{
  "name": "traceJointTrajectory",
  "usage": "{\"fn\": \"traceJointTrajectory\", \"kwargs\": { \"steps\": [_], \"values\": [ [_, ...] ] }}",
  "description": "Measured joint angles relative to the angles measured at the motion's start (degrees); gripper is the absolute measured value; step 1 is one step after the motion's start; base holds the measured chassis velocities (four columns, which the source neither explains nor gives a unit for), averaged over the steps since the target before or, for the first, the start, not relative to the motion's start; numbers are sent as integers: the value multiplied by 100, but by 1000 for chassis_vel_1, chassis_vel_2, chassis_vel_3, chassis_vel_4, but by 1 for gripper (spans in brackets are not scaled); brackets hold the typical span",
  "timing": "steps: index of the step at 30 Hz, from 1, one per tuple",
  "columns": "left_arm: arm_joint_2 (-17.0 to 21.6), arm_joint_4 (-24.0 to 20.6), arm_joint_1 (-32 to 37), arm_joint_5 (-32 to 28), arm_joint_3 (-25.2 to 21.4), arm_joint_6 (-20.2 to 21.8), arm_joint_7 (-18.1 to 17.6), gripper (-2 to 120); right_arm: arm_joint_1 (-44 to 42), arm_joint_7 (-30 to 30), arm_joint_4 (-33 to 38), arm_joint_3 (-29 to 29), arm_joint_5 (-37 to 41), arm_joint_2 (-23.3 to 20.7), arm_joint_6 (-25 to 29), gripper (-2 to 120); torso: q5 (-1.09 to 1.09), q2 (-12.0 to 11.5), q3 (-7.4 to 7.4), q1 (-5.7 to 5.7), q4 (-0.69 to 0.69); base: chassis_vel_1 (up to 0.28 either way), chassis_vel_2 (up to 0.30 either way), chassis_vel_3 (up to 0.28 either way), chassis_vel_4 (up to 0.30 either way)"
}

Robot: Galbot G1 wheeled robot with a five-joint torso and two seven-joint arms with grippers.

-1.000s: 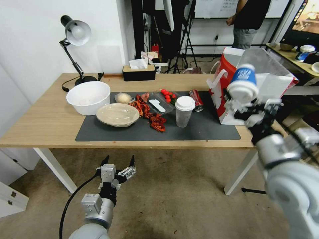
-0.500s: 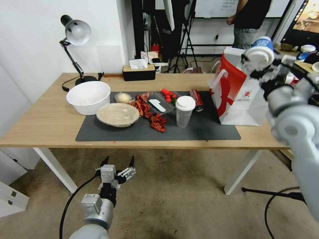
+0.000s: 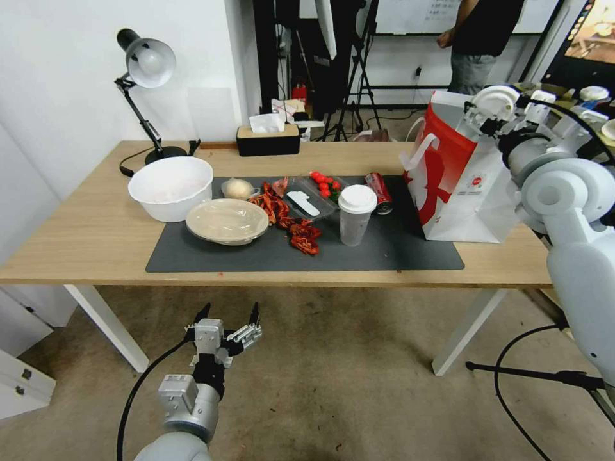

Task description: Pick up the trash from the table and place it into the takeout bag.

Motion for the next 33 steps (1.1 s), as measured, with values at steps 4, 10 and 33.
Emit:
{"fn": "traceJointTrajectory", "kwargs": {
  "steps": [4,10,33],
  "values": [
    [2,3,-5,-5,1,2,-5,100,2,0,0,-14,-37,2,0,100,0,0,0,0,0,0,0,0,0],
    [4,10,-12,-9,3,5,-7,100,4,-3,-1,-21,-67,1,0,100,0,0,0,0,0,0,0,0,0],
    [-6,-25,-14,-28,-14,6,17,100,-863,-1056,900,196,-1235,-282,847,100,-1,0,0,0,0,0,0,0,0]
  ]
}}
